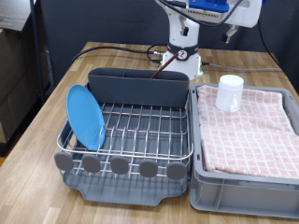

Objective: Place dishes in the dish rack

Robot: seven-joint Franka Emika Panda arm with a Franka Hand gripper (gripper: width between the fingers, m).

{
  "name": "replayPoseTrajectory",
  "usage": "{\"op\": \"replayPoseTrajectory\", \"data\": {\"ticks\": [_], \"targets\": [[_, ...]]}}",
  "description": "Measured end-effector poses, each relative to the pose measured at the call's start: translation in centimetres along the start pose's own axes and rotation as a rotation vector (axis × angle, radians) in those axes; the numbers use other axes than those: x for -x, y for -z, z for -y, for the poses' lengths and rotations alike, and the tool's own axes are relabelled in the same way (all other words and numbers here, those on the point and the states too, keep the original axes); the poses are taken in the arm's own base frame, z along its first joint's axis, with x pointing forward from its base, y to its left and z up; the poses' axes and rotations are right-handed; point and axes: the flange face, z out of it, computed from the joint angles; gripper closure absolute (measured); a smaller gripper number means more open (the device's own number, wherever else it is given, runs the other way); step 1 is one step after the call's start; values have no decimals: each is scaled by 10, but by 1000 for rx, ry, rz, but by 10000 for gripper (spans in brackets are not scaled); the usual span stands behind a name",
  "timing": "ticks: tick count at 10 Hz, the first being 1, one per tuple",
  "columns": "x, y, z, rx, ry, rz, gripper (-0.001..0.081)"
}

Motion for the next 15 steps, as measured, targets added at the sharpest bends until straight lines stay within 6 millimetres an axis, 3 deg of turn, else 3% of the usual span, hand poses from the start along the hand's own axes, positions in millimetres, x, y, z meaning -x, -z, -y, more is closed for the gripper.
{"op": "replayPoseTrajectory", "data": {"ticks": [6, 8, 15], "targets": [[31, 15, 41, -26, 17, 38, 3], [39, 11, 51, -1, 29, 67, 3], [59, -64, 75, 169, 94, 178, 3]]}}
